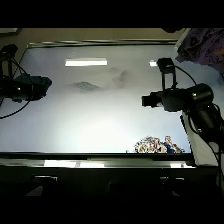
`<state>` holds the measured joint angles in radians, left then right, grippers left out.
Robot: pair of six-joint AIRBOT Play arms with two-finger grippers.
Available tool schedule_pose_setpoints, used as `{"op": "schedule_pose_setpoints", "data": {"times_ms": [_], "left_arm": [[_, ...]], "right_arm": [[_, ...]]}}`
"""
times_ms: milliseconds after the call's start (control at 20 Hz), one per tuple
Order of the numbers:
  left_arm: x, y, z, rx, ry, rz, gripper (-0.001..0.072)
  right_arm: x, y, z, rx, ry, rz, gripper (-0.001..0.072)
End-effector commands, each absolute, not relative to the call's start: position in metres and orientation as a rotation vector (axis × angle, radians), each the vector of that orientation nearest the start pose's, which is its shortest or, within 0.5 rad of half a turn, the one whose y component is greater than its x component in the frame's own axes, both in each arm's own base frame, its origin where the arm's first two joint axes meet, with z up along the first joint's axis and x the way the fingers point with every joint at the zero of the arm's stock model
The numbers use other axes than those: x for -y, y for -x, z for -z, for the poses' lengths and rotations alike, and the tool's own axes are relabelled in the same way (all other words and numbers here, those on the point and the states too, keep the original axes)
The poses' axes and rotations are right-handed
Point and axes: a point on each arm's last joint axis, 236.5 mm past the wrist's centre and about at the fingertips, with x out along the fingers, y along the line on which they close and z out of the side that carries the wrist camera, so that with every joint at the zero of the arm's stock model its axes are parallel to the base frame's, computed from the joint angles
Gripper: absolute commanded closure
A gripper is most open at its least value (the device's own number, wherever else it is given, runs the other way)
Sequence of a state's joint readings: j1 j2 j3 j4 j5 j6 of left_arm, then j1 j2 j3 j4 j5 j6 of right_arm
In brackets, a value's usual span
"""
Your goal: Fold the clothes and pants, and hang the long-sleeved shirts on hangers.
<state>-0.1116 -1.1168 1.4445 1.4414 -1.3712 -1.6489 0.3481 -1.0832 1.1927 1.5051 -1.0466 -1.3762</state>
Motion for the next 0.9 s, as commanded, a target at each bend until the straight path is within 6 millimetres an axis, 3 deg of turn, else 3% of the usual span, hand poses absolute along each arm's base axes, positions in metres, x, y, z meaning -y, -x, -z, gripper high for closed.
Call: {"op": "schedule_pose_setpoints", "data": {"times_ms": [0, 850], "left_arm": [[0.0715, -0.3692, -0.1606, -1.054, 0.102, 0.162, 0.0690], [0.0717, -0.3714, -0.1613, -1.045, 0.103, 0.162, 0.0690]], "right_arm": [[-0.1249, -0.3814, -0.1105, -0.937, 0.039, -0.196, 0.0685], [-0.1249, -0.3814, -0.1105, -0.937, 0.039, -0.196, 0.0685]]}}
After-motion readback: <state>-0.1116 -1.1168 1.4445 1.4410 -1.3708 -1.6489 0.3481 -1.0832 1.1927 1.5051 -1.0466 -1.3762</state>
